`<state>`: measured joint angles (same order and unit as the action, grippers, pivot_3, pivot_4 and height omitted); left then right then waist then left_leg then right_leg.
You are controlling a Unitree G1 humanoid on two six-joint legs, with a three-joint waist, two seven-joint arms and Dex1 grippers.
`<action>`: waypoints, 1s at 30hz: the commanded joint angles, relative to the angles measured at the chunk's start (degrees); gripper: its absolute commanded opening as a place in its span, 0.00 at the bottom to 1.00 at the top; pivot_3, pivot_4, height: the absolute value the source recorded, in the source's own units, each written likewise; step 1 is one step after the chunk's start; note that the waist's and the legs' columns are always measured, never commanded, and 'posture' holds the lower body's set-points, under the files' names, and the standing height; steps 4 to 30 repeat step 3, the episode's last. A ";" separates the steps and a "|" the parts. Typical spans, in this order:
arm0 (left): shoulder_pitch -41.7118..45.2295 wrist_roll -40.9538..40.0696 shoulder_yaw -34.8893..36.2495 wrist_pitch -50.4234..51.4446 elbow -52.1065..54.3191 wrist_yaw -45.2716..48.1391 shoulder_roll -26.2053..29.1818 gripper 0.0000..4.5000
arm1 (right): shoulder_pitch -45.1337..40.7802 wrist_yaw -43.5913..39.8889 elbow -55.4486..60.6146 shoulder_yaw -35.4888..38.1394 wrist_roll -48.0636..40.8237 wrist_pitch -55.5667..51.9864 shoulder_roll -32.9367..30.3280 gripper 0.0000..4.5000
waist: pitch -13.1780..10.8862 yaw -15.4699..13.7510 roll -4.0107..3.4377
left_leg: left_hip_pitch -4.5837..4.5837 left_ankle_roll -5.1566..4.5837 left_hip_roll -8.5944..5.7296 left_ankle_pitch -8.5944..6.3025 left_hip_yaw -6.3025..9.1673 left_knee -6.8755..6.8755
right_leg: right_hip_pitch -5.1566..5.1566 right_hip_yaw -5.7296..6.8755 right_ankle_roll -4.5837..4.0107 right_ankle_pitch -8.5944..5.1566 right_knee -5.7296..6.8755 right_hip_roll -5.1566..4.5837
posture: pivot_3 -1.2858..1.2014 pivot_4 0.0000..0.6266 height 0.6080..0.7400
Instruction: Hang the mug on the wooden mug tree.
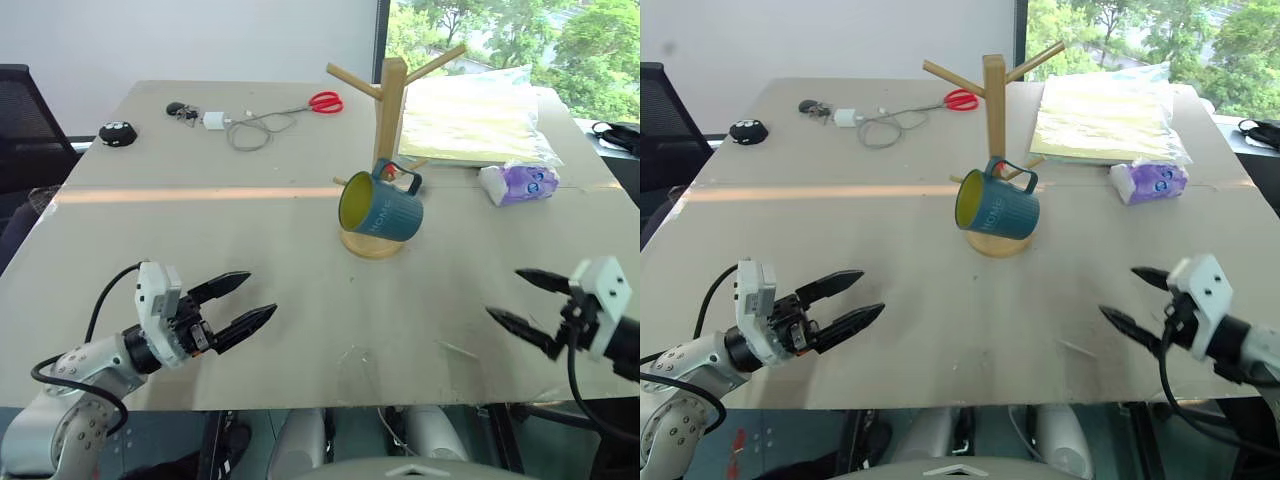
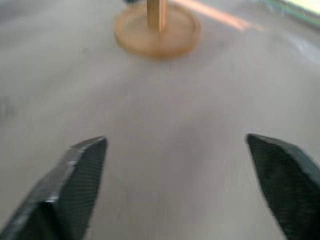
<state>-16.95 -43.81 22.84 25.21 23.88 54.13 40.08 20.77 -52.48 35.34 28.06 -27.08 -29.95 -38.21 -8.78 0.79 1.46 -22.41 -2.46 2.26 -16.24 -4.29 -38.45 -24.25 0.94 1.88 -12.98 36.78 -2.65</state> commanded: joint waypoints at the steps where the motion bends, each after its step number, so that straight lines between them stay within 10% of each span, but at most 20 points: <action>1: 0.26 1.50 -0.22 -0.86 -0.22 0.67 0.66 1.00 | 1.18 0.33 -0.28 0.57 2.28 6.87 0.81 0.99 | -0.03 0.04 0.00 | 0.12 0.00 0.01 0.00 -0.04 -0.01 | 0.09 -0.02 0.00 -0.01 0.00 0.00 | 0.52 0.24 1.00; 30: 0.82 2.85 -1.25 -1.14 -0.51 0.64 0.74 1.00 | 1.56 1.40 -1.52 -1.03 3.50 8.75 1.60 0.99 | -0.03 -0.01 -0.01 | 0.54 0.00 0.03 -0.01 -0.11 0.00 | 0.45 -0.07 -0.01 -0.02 0.00 -0.04 | 0.52 0.24 1.00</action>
